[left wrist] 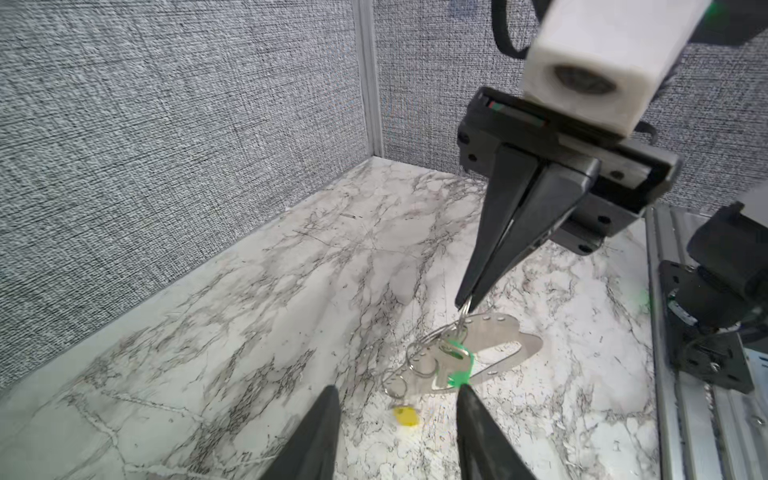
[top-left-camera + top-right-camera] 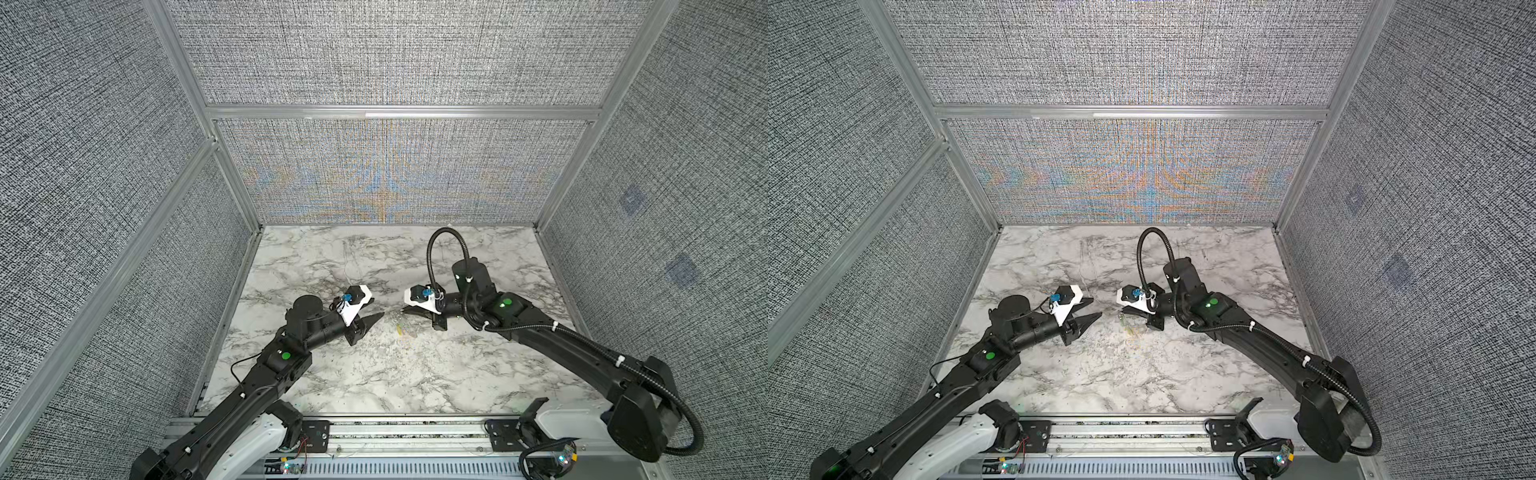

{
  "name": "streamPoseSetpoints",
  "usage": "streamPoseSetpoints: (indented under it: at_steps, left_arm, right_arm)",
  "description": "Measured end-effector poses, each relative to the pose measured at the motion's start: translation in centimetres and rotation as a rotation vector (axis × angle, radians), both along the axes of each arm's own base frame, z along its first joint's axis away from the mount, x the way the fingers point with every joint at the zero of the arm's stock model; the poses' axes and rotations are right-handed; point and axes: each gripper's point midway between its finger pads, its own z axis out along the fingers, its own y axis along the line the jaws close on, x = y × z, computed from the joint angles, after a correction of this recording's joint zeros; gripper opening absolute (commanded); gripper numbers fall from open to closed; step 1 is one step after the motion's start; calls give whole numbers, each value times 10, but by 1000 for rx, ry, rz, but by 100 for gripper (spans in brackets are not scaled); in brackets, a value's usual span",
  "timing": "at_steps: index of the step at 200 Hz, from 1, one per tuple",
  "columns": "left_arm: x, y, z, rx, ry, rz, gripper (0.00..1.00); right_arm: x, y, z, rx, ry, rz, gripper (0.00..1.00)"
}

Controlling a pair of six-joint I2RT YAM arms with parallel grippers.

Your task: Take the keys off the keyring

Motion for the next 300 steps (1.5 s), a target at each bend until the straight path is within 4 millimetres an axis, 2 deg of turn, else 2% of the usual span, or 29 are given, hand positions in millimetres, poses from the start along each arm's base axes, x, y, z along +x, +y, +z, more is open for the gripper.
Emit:
streamPoseSetpoints:
  at_steps: [61, 150, 192, 228, 265, 300]
  left_arm:
    - [-17, -12, -4, 10, -7, -93, 32]
    - [-34, -33, -18, 50, -1, -192, 27]
    - [-35, -40, -23, 67, 2, -198, 23]
    - [-35, -44, -19, 55, -25, -195, 23]
    - [-40, -44, -27, 65, -22, -196, 23]
    - [-44, -45, -29, 79, -46, -190, 23]
  right_arm:
    - [-14, 0, 0, 32, 99, 48, 0]
    - [-23, -2, -3, 34, 154, 58, 0]
    - [-27, -5, -6, 33, 153, 60, 0]
    - [-30, -8, -9, 35, 120, 66, 0]
    - [-36, -14, -25, 24, 69, 82, 0]
    - [-33, -14, -27, 29, 10, 90, 0]
